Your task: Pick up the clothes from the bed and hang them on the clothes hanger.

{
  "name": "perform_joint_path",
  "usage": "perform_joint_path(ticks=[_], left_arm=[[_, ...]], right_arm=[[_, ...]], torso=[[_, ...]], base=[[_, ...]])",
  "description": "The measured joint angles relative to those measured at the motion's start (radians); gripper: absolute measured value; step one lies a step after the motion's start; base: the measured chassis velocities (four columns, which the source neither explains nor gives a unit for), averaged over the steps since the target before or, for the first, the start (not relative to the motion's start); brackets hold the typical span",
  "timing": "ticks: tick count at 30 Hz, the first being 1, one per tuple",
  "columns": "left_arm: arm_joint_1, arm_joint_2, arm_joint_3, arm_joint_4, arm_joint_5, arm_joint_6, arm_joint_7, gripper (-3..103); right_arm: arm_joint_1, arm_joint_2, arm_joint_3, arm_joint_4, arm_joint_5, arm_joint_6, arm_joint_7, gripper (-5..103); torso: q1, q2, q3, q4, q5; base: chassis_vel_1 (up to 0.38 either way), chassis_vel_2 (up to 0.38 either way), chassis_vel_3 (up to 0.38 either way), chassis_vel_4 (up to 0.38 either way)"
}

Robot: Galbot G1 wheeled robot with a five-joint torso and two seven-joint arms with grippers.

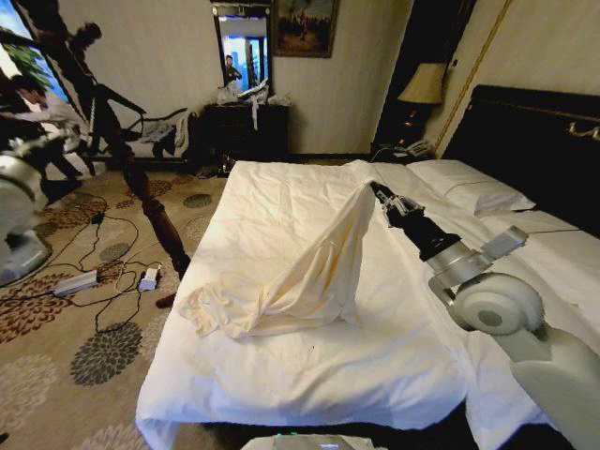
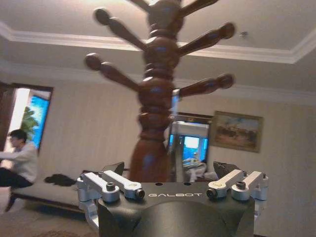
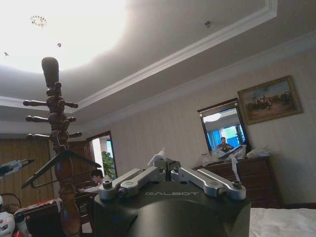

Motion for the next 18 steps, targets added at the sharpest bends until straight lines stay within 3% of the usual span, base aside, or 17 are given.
perform_joint_path(ticks=[4,6,8,11,12,18], left_arm=[[-0.145,0.005,0.146,0.041,0.004,0.088,-0.030,100],[-0.168,0.004,0.167,0.051,0.005,0.104,-0.037,100],[-0.296,-0.013,0.261,0.109,0.006,0.180,-0.059,100],[-0.359,-0.023,0.305,0.143,0.006,0.235,-0.076,100],[-0.416,-0.039,0.351,0.178,0.006,0.283,-0.086,100],[-0.565,-0.104,0.495,0.285,-0.039,0.409,-0.072,100]], right_arm=[[0.000,0.007,-0.004,-0.001,-0.005,-0.002,-0.001,0],[0.000,0.009,-0.006,-0.001,-0.006,-0.003,-0.001,0],[-0.001,0.017,-0.013,-0.004,-0.011,-0.005,-0.001,0],[-0.006,0.020,-0.014,-0.004,-0.016,-0.006,-0.001,0],[-0.014,0.020,-0.013,-0.004,-0.020,-0.006,-0.001,0],[-0.022,0.022,-0.008,-0.004,-0.022,-0.007,0.001,0]], torso=[[0.000,0.000,0.000,0.0003,-0.0006],[0.000,0.000,0.000,0.0000,-0.0005],[0.000,0.000,0.000,-0.0001,-0.0005],[0.000,0.000,0.000,0.0000,-0.0002],[0.000,0.000,0.000,0.0003,-0.0002],[0.000,0.000,0.000,-0.0003,-0.0006]], base=[[0.000,0.000,0.000,0.000],[0.000,0.000,0.000,0.000],[0.000,0.000,0.000,0.000],[0.000,0.000,0.000,0.000],[0.000,0.000,0.000,0.000],[0.000,0.000,0.000,0.000]])
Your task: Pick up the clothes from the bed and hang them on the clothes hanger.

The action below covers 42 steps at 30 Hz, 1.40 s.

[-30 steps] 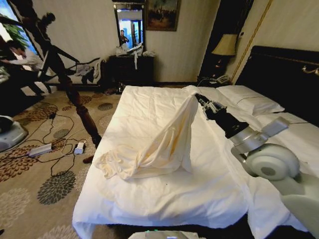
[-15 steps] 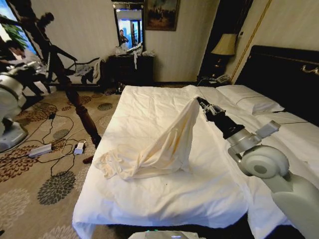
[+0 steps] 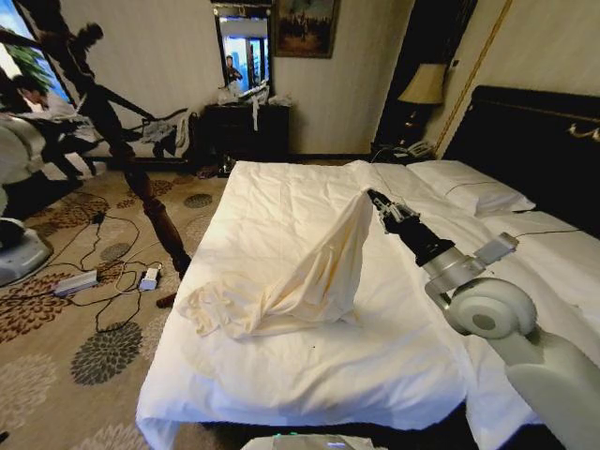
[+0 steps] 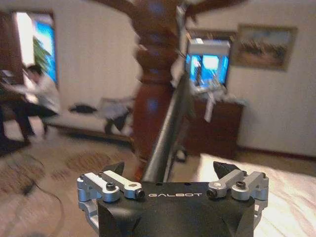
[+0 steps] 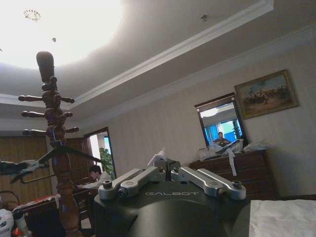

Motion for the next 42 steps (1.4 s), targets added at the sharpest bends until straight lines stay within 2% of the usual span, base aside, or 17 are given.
perform_joint_path(ticks=[1,3,6,7,8,10,12,13,14,16,17,20,22,26,27,28,42], left_arm=[[0.000,0.000,0.000,0.000,0.000,0.000,0.000,100],[-0.070,-0.041,0.047,0.059,-0.023,0.053,0.011,100],[-0.108,-0.060,0.068,0.091,-0.027,0.071,0.015,101],[-0.134,-0.071,0.078,0.111,-0.029,0.082,0.019,93],[-0.141,-0.074,0.082,0.117,-0.030,0.085,0.021,93],[-0.152,-0.080,0.087,0.127,-0.036,0.092,0.027,82],[-0.153,-0.082,0.087,0.128,-0.037,0.093,0.027,82],[-0.154,-0.085,0.087,0.131,-0.040,0.096,0.027,72],[-0.154,-0.086,0.087,0.132,-0.041,0.098,0.026,72],[-0.152,-0.085,0.087,0.132,-0.042,0.101,0.025,61],[-0.152,-0.085,0.087,0.132,-0.042,0.101,0.025,61],[-0.148,-0.075,0.087,0.128,-0.047,0.101,0.027,44],[-0.147,-0.074,0.087,0.127,-0.047,0.101,0.029,44],[-0.145,-0.063,0.086,0.110,-0.053,0.057,0.065,23],[-0.145,-0.063,0.086,0.110,-0.053,0.057,0.065,23],[-0.145,-0.060,0.089,0.107,-0.052,0.047,0.069,18],[-0.149,-0.010,0.086,0.023,-0.097,0.030,0.089,16]], right_arm=[[0.000,0.000,0.000,0.000,0.000,0.000,0.000,0],[-0.003,0.000,0.000,0.000,0.000,0.000,0.001,0],[-0.008,-0.001,0.002,0.000,-0.001,0.000,0.001,0],[-0.011,-0.002,0.006,-0.001,-0.002,0.000,0.001,0],[-0.012,-0.002,0.007,-0.002,-0.002,0.000,0.001,0],[-0.011,-0.002,0.008,-0.004,-0.003,0.001,0.002,0],[-0.011,-0.002,0.008,-0.005,-0.003,0.001,0.003,0],[-0.009,-0.003,0.008,-0.005,-0.003,0.001,0.003,0],[-0.007,-0.003,0.007,-0.005,-0.003,0.001,0.003,0],[-0.007,-0.004,0.005,-0.006,-0.004,0.002,0.004,0],[-0.007,-0.004,0.005,-0.006,-0.004,0.002,0.004,0],[-0.010,-0.004,0.004,-0.006,-0.007,0.002,0.004,0],[-0.011,-0.003,0.004,-0.006,-0.007,0.002,0.004,0],[-0.012,-0.003,0.003,-0.003,-0.007,0.002,0.004,0],[-0.012,-0.003,0.003,-0.003,-0.007,0.002,0.004,0],[-0.012,-0.003,0.003,-0.003,-0.008,0.002,0.004,0],[-0.027,-0.006,0.018,0.016,-0.009,0.002,0.007,0]], torso=[[0.000,0.000,0.000,0.0000,0.0000],[0.000,0.000,0.000,-0.0002,0.0004],[0.000,0.000,0.000,-0.0001,0.0003],[0.000,0.000,0.000,0.0003,0.0004],[0.000,0.000,0.000,0.0005,0.0004],[0.000,0.000,0.000,0.0006,0.0002],[0.000,0.000,0.000,0.0005,0.0003],[0.000,0.000,0.000,0.0004,0.0002],[0.000,0.000,0.000,0.0002,0.0000],[0.000,0.000,0.000,0.0003,0.0003],[0.000,0.000,0.000,0.0003,0.0003],[0.000,0.000,0.000,0.0004,0.0000],[0.000,0.000,0.000,0.0005,0.0000],[0.000,0.000,0.000,0.0002,0.0001],[0.000,0.000,0.000,0.0002,0.0001],[0.000,0.000,0.000,0.0002,0.0001],[0.000,0.000,0.000,0.0002,0.0000]], base=[[0.000,0.000,0.000,0.000],[0.000,0.000,0.000,0.000],[0.000,0.000,0.000,0.000],[0.000,0.000,0.000,0.000],[0.000,0.000,0.000,0.000],[0.000,0.000,0.000,0.000],[0.000,0.000,0.000,0.000],[0.000,0.000,0.000,0.000],[0.000,0.000,0.000,0.000],[0.000,0.000,0.000,0.000],[0.000,0.000,0.000,0.000],[0.000,0.000,0.000,0.000],[0.000,0.000,0.000,0.000],[0.000,0.000,0.000,0.000],[0.000,0.000,0.000,0.000],[0.000,0.000,0.000,0.000],[0.000,0.000,0.000,0.000]])
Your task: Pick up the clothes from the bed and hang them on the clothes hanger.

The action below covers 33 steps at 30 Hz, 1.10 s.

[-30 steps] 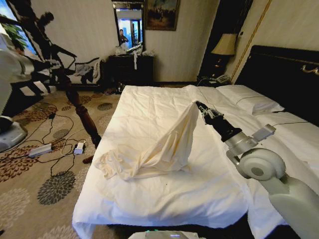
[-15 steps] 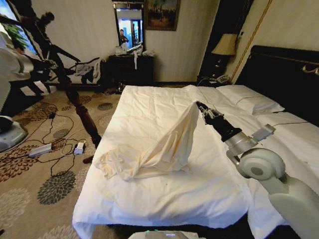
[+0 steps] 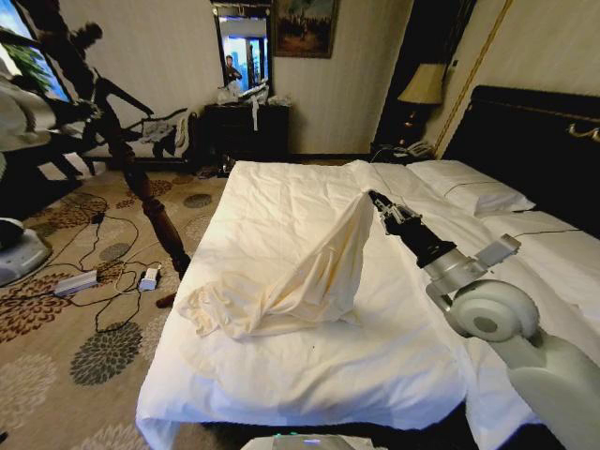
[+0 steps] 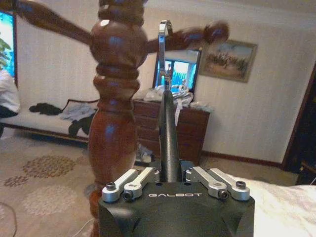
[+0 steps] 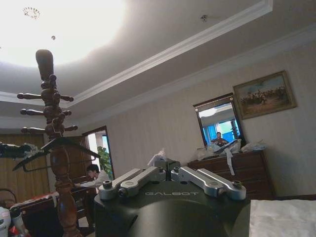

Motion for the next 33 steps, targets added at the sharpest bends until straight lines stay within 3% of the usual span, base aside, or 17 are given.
perform_joint_path(ticks=[6,8,9,12,14,17,18,19,22,24,25,28,33], left_arm=[[0.062,0.050,-0.085,-0.137,-0.062,-0.019,-0.005,16],[0.146,0.099,-0.184,-0.274,-0.110,-0.023,-0.004,16],[0.146,0.099,-0.184,-0.274,-0.110,-0.023,-0.004,16],[0.288,0.163,-0.314,-0.427,-0.144,-0.028,0.005,16],[0.450,0.230,-0.417,-0.569,-0.152,-0.068,0.051,16],[0.552,0.267,-0.464,-0.653,-0.153,-0.114,0.094,16],[0.675,0.302,-0.532,-0.747,-0.161,-0.170,0.156,16],[0.720,0.312,-0.551,-0.781,-0.173,-0.191,0.178,16],[0.781,0.317,-0.561,-0.840,-0.209,-0.223,0.220,16],[0.815,0.309,-0.549,-0.908,-0.275,-0.244,0.275,16],[0.815,0.309,-0.549,-0.908,-0.275,-0.244,0.275,16],[0.828,0.299,-0.517,-0.979,-0.339,-0.233,0.340,16],[0.872,0.282,-0.484,-1.052,-0.348,-0.195,0.390,16]], right_arm=[[-0.007,-0.005,0.011,0.008,0.003,0.001,0.011,0],[-0.011,-0.008,0.015,0.010,0.004,0.001,0.013,0],[-0.011,-0.008,0.015,0.010,0.004,0.001,0.013,0],[-0.011,-0.006,0.014,0.011,0.006,-0.005,0.026,0],[-0.011,-0.003,0.013,0.020,0.023,-0.046,0.092,0],[-0.011,-0.003,0.014,0.026,0.042,-0.078,0.159,0],[-0.011,-0.005,0.020,0.030,0.063,-0.110,0.231,0],[-0.012,-0.006,0.024,0.032,0.070,-0.121,0.260,0],[-0.017,-0.013,0.036,0.036,0.083,-0.140,0.312,0],[-0.009,-0.028,0.048,0.043,0.107,-0.175,0.400,0],[-0.009,-0.028,0.048,0.043,0.107,-0.175,0.400,0],[0.004,-0.058,0.059,0.043,0.123,-0.223,0.509,0],[0.017,-0.083,0.074,0.035,0.129,-0.242,0.586,0]], torso=[[0.000,0.000,0.000,-0.0001,0.0002],[0.000,0.000,0.000,-0.0001,0.0003],[0.000,0.000,0.000,-0.0001,0.0003],[0.000,0.000,0.000,0.0002,0.0004],[0.000,0.000,0.000,0.0004,0.0001],[0.000,0.000,0.000,0.0008,-0.0002],[0.000,0.000,0.000,0.0002,0.0001],[0.000,0.000,0.000,0.0001,0.0007],[0.000,0.000,0.000,0.0000,0.0006],[0.000,0.000,0.000,-0.0005,0.0003],[0.000,0.000,0.000,-0.0005,0.0003],[0.000,0.000,0.000,0.0001,0.0006],[0.000,0.000,0.000,0.0001,0.0002]], base=[[0.000,0.000,0.000,0.000],[0.000,0.000,0.000,0.000],[0.000,0.000,0.000,0.000],[0.000,0.000,0.000,0.000],[0.000,0.000,0.000,0.000],[0.000,0.000,0.000,0.000],[0.000,0.000,0.000,0.000],[0.000,0.000,0.000,0.000],[0.000,0.000,0.000,0.000],[0.000,0.000,0.000,0.000],[0.000,0.000,0.000,0.000],[0.000,0.000,0.000,0.000],[0.000,0.000,0.000,0.000]])
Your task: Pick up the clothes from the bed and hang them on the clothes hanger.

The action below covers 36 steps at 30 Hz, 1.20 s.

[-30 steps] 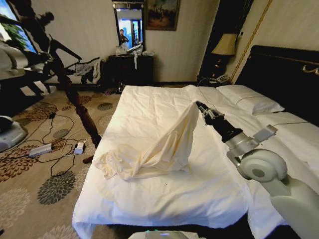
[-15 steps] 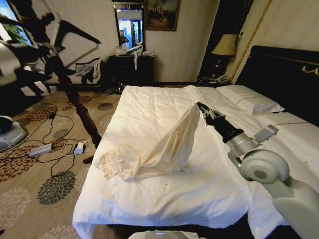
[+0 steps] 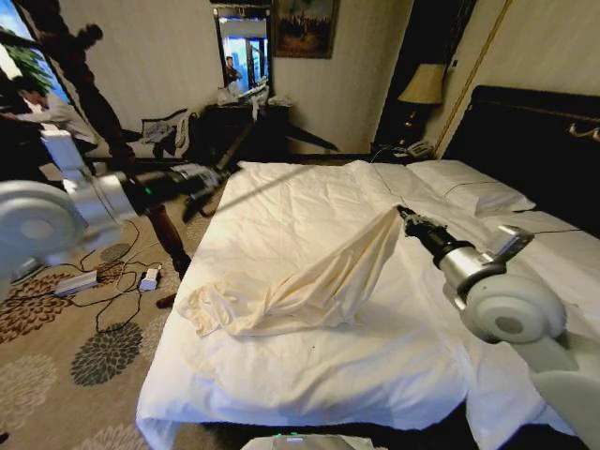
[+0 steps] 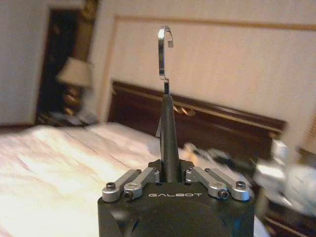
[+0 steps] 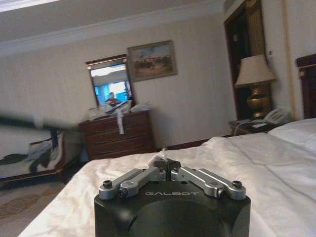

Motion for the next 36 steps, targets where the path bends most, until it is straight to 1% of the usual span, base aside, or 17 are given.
perform_joint_path(ticks=[3,5,8,10,11,15,18,21,24,26,27,29,30,31,32,34,36], left_arm=[[0.031,-0.005,0.004,-0.024,0.021,0.012,0.012,16],[0.092,-0.013,0.004,-0.050,0.065,0.018,0.020,16],[0.119,-0.018,0.002,-0.061,0.083,0.019,0.020,16],[0.160,-0.025,-0.005,-0.078,0.112,0.019,0.020,16],[0.160,-0.025,-0.005,-0.078,0.112,0.019,0.020,16],[0.220,-0.042,-0.011,-0.089,0.164,0.019,0.015,16],[0.233,-0.051,-0.013,-0.089,0.178,0.018,0.014,16],[0.261,-0.072,-0.021,-0.078,0.209,0.015,0.011,16],[0.275,-0.084,-0.025,-0.064,0.227,0.015,0.011,16],[0.305,-0.110,-0.034,-0.030,0.269,0.011,0.012,16],[0.305,-0.110,-0.034,-0.030,0.269,0.011,0.012,16],[0.324,-0.132,-0.039,-0.005,0.300,0.007,0.014,16],[0.338,-0.158,-0.045,0.024,0.328,0.004,0.015,16],[0.343,-0.174,-0.048,0.042,0.342,0.002,0.017,16],[0.343,-0.174,-0.048,0.042,0.342,0.002,0.017,16],[0.346,-0.196,-0.054,0.064,0.355,-0.002,0.019,16],[0.341,-0.227,-0.065,0.086,0.358,-0.007,0.020,16]], right_arm=[[0.004,-0.002,0.005,0.000,0.004,0.000,0.005,0],[0.005,-0.002,0.008,0.010,0.008,0.009,-0.007,0],[0.003,0.001,0.008,0.020,0.009,0.016,-0.021,0],[0.002,0.007,0.005,0.036,0.009,0.028,-0.047,0],[0.002,0.007,0.005,0.036,0.009,0.028,-0.047,0],[-0.002,0.013,0.005,0.070,0.012,0.063,-0.115,0],[-0.008,0.014,0.006,0.088,0.014,0.073,-0.135,0],[-0.018,0.016,0.008,0.122,0.020,0.096,-0.181,0],[-0.019,0.016,0.011,0.133,0.024,0.112,-0.205,0],[-0.018,0.015,0.016,0.138,0.035,0.159,-0.269,0],[-0.018,0.015,0.016,0.138,0.035,0.159,-0.269,0],[-0.014,0.013,0.019,0.139,0.042,0.201,-0.333,0],[-0.010,0.011,0.022,0.139,0.051,0.236,-0.389,0],[-0.010,0.011,0.024,0.141,0.057,0.251,-0.413,0],[-0.010,0.011,0.024,0.141,0.057,0.251,-0.413,0],[-0.011,0.011,0.024,0.144,0.064,0.265,-0.440,0],[-0.019,0.015,0.019,0.144,0.067,0.293,-0.483,0]], torso=[[0.000,0.000,0.000,0.0000,0.0001],[0.000,0.000,0.000,-0.0001,0.0001],[0.000,0.000,0.000,0.0000,-0.0003],[0.000,0.000,0.000,0.0000,-0.0001],[0.000,0.000,0.000,0.0000,-0.0001],[0.000,0.000,0.000,0.0001,-0.0001],[0.000,0.000,0.000,0.0001,-0.0003],[0.000,0.000,0.000,-0.0001,0.0000],[0.000,0.000,0.000,0.0000,-0.0001],[0.000,0.000,0.000,0.0000,-0.0002],[0.000,0.000,0.000,0.0000,-0.0002],[0.000,0.000,0.000,0.0000,-0.0001],[0.000,0.000,0.000,0.0001,-0.0004],[0.000,0.000,0.000,0.0001,-0.0003],[0.000,0.000,0.000,0.0001,-0.0003],[0.000,0.000,0.000,0.0000,-0.0004],[0.000,0.000,0.000,0.0000,0.0000]], base=[[0.000,0.000,0.000,0.000],[0.000,0.000,0.000,0.000],[0.000,0.000,0.000,0.000],[0.000,0.000,0.000,0.000],[0.000,0.000,0.000,0.000],[0.000,0.000,0.000,0.000],[0.000,0.000,0.000,0.000],[0.000,0.000,0.000,0.000],[0.000,0.000,0.000,0.000],[0.000,0.000,0.000,0.000],[0.000,0.000,0.000,0.000],[0.000,0.000,0.000,0.000],[0.000,0.000,0.000,0.000],[0.000,0.000,0.000,0.000],[0.000,0.000,0.000,0.000],[0.000,0.000,0.000,0.000],[0.000,0.000,0.000,0.000]])
